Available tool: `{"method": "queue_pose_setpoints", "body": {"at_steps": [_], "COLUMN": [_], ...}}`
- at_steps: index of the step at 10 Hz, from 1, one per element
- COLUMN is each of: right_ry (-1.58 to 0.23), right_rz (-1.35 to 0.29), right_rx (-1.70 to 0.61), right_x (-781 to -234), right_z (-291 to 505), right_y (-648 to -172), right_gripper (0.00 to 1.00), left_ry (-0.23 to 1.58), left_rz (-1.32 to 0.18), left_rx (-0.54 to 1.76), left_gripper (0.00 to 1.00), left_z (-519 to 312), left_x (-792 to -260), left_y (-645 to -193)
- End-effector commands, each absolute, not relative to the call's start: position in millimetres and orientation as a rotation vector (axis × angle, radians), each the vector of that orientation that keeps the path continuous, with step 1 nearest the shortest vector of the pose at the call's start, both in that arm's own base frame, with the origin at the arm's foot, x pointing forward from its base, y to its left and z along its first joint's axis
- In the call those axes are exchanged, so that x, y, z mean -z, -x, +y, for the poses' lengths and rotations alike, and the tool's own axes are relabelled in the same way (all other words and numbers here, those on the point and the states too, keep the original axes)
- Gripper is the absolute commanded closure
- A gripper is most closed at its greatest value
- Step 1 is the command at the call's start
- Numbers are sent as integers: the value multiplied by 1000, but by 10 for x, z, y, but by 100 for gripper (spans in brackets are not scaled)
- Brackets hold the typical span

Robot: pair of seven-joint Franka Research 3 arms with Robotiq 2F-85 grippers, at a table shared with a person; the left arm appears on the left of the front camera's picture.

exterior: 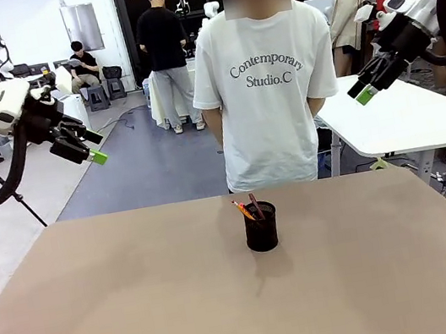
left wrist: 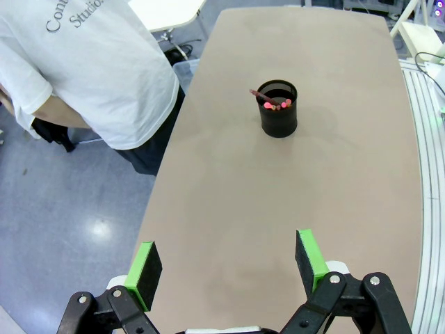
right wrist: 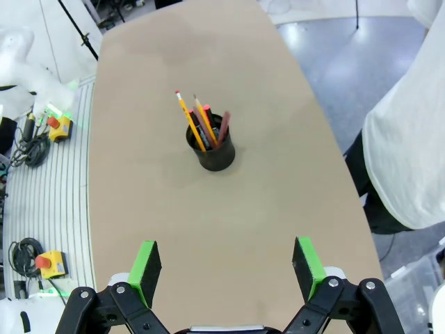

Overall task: Place the pens into the pen holder.
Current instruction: Pick up a writing instrument from the table and place it into the Pen holder.

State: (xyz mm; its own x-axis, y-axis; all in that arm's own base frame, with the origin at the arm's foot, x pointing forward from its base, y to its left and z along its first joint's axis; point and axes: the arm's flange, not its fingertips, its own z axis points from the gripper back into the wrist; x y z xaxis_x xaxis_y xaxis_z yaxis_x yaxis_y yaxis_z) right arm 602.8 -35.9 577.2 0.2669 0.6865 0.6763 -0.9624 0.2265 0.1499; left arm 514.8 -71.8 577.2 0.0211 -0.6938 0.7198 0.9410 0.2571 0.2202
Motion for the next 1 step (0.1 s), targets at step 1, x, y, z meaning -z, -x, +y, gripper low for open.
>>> {"method": "queue_pose_setpoints", "body": {"at_steps": [1], "right_ry": [-617], "right_rz": [-534], "right_rx": [-1210], "right_x": [-5777], "right_z": [-354], "right_y": [-5996], "right_gripper": [0], "left_ry": [356], "left_rz": [-850], "left_rx": [1307], "left_gripper": [0], "left_z": [-702], "left_x": [-5781], "left_y": [-5138]}}
